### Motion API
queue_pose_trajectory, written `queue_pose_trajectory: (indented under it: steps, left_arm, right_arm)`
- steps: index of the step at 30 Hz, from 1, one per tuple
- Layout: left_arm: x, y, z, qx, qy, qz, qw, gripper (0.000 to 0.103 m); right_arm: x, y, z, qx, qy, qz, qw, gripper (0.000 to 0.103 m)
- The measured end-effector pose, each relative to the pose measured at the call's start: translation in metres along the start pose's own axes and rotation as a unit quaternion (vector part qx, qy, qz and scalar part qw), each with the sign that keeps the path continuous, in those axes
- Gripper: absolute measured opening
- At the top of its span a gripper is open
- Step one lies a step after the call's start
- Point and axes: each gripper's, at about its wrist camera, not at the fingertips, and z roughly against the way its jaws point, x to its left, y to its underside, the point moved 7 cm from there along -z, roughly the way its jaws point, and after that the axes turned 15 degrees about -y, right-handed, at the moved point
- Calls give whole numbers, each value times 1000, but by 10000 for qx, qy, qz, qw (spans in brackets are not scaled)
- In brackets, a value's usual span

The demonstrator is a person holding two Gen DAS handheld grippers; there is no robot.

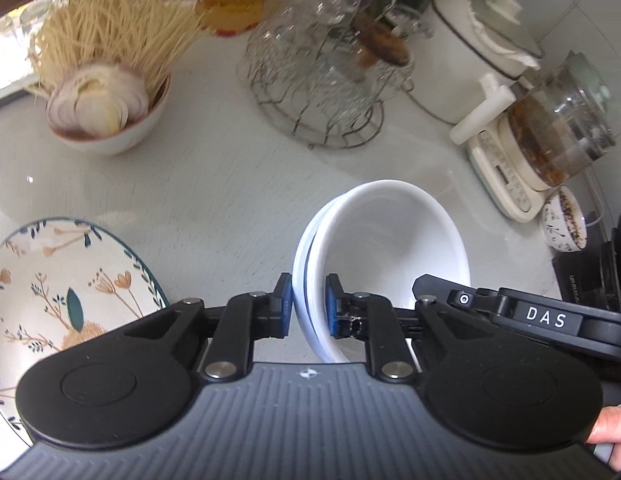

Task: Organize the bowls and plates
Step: 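Lift the bowl stack with both tools and carry it over the plate stack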

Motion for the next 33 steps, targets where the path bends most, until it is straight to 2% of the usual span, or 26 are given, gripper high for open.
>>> queue_pose_trajectory:
  steps: [9,14,21,33]
  left_arm:
    - [1,-11,37,-477,119,-245,9985,20]
    - [9,-16,51,-567,180,-220,9980,21]
    - [30,-19,64,-704,123,-55,9974,21]
    - [87,-11,77,-787,76,193,9967,21]
  right_arm:
    - [28,-7,20,-348,-155,123,9992,16]
    - [47,-8,24,-474,-188,304,9982,16]
    - [68,-4,16,-395,-293,536,9974,17]
    - [109,15,-13,-120,-330,876,9955,17]
